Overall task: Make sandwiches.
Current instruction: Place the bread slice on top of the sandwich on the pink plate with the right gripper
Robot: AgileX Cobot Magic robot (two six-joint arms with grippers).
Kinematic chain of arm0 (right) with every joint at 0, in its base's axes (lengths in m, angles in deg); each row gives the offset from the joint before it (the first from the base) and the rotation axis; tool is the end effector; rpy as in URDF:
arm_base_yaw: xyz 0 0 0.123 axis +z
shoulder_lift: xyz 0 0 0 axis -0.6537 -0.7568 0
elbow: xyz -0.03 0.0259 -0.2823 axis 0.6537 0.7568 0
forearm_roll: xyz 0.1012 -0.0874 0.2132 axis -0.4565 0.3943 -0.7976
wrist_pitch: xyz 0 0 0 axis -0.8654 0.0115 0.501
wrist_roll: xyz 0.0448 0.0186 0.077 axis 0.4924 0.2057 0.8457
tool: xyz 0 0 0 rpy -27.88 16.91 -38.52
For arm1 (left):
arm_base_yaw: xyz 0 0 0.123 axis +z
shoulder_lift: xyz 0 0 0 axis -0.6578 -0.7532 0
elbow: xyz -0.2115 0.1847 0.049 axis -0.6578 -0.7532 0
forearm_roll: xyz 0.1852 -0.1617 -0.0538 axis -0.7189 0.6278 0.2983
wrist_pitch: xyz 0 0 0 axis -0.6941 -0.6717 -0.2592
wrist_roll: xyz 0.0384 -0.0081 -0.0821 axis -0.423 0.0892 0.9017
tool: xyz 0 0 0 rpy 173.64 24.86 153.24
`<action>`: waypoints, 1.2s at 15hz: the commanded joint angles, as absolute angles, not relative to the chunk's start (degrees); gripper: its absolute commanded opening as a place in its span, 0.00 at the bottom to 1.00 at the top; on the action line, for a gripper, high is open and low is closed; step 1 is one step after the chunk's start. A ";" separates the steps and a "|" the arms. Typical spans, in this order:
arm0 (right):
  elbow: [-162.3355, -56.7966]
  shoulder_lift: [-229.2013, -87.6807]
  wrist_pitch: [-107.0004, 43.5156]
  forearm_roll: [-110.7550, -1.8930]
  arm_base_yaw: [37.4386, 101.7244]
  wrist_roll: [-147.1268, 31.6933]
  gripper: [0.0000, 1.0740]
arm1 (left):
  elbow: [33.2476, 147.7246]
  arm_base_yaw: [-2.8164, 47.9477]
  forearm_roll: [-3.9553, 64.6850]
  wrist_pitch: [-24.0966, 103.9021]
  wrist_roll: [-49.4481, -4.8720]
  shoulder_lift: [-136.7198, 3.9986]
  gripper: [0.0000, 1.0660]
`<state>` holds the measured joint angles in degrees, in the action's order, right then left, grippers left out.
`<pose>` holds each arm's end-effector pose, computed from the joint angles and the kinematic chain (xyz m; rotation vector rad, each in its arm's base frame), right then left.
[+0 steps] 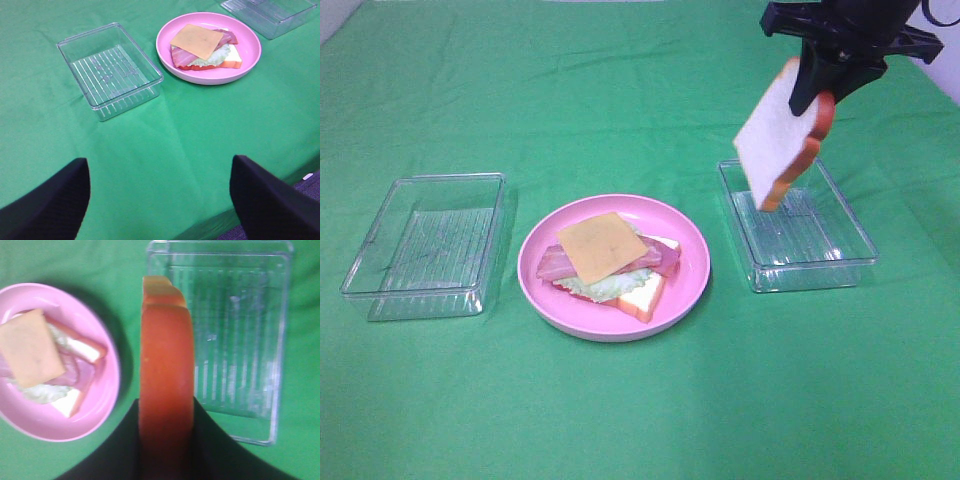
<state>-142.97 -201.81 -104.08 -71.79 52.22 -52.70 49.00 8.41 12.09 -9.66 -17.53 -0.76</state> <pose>0.4044 0.1049 0.2815 -0.1817 2.8729 0.4249 0.0049 0.0028 0.2781 0.4883 2.0488 -0.3299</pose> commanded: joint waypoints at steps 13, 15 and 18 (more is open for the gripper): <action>-114.21 -205.25 -76.98 -126.22 63.68 -73.16 0.00 | 49.06 8.24 12.09 -9.09 -17.48 -0.47 0.70; -114.21 -206.80 -76.92 -128.69 63.62 -74.76 0.00 | 49.06 8.24 12.09 -9.09 -17.48 -0.47 0.70; -114.21 -207.83 -75.60 -125.31 63.62 -72.70 0.00 | 49.06 8.24 12.09 -9.09 -17.48 -0.47 0.70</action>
